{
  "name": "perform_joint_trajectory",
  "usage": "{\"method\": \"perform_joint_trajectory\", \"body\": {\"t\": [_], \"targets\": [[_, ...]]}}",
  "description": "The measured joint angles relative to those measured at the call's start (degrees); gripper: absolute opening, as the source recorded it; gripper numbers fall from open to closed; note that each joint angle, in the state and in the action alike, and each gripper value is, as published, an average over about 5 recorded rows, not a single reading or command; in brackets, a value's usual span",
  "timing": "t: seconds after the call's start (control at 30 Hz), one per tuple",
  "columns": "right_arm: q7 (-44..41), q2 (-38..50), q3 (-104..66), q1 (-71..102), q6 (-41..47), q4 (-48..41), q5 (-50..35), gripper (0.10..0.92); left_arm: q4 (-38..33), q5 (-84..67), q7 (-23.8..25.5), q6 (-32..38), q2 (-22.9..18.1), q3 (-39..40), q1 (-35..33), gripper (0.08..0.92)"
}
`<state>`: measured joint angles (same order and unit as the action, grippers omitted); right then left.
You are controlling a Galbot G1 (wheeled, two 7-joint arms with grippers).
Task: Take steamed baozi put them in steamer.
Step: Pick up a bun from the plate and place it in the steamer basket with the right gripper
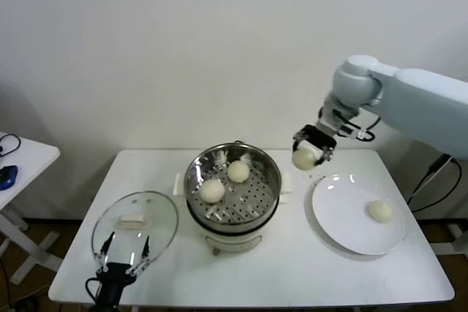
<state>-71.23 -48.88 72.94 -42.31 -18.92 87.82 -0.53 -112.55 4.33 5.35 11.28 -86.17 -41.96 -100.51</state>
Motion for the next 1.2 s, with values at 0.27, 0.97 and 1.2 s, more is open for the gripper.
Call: {"method": "perform_joint_trajectory", "body": {"t": [0.27, 0.97, 1.2], "targets": [[0.1, -7.3, -3.4, 3.1, -3.6, 3.7, 7.9, 0.677, 0.0, -0.2, -0.1, 0.1, -0.1, 0.0, -0.9, 0.823], [0.3, -17.4, -4.4, 15.4, -7.4, 2.6, 18.0, 0.672, 0.4, -0.3, -0.2, 0.1, -0.3, -0.3, -1.5, 0.823], [0.4, -18.5, -3.5, 17.2, -8.6, 2.3, 19.0, 0.673, 0.7, -0.4, -0.2, 0.1, -0.2, -0.2, -1.2, 0.823]]}}
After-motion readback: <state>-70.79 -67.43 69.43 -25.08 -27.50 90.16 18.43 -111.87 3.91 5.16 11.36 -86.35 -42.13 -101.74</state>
